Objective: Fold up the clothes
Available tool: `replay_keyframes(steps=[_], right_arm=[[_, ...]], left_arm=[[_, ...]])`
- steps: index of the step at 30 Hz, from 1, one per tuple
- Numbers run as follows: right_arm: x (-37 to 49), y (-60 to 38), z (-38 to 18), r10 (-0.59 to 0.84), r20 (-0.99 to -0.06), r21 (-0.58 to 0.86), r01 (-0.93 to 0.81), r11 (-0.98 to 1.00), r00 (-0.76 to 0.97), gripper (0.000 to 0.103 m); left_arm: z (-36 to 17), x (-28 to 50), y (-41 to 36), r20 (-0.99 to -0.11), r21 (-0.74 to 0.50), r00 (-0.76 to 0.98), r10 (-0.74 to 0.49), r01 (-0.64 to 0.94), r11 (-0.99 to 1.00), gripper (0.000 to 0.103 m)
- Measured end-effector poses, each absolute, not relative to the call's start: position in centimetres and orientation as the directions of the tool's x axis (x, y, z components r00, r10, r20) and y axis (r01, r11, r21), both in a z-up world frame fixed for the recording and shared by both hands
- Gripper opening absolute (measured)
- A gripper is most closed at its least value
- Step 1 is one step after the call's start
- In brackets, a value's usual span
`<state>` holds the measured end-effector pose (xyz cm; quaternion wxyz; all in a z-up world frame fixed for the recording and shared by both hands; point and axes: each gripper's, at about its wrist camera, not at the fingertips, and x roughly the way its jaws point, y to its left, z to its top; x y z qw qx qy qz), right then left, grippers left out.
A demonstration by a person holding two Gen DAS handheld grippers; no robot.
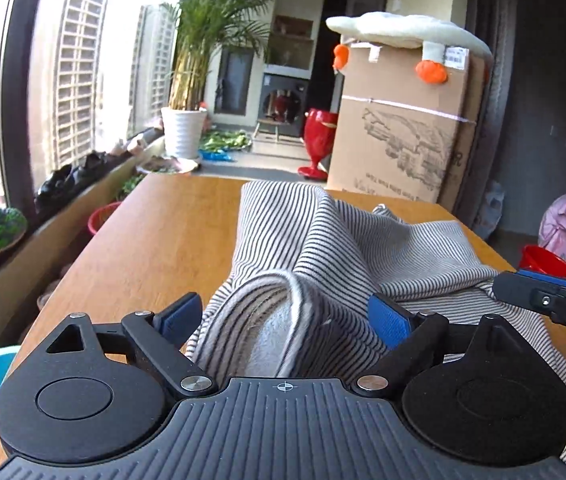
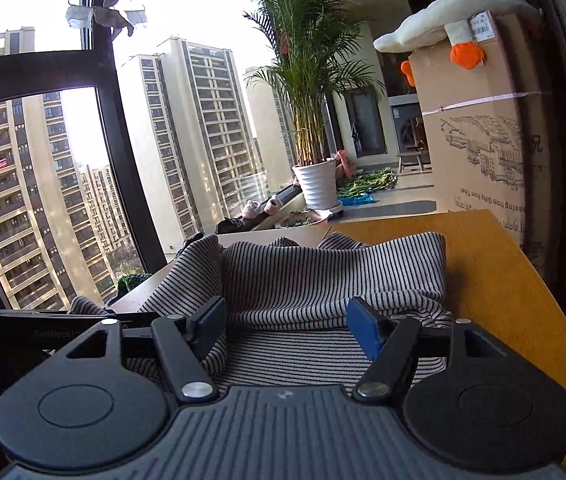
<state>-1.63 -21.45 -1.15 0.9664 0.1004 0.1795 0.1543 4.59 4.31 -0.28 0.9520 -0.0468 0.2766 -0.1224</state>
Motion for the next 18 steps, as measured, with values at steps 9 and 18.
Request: replay_keyframes(steps=[9, 18], right_arm=[[-2.5, -20.2, -1.7, 0.402, -0.331, 0.319, -0.299, 0.899, 0.854, 0.069], [-3.6, -19.5, -2.0, 0.471, -0.306, 0.36, -0.358, 0.862, 0.827, 0.077]], left_arm=[[-1.5, -0.1, 7.1, -0.559, -0.162, 0.796, -0.233, 0.171, 0.972, 0.093], [-1.3, -2.1, 6.8, -0.557, -0.126, 0.805, -0.206, 0.164, 0.978, 0.096]])
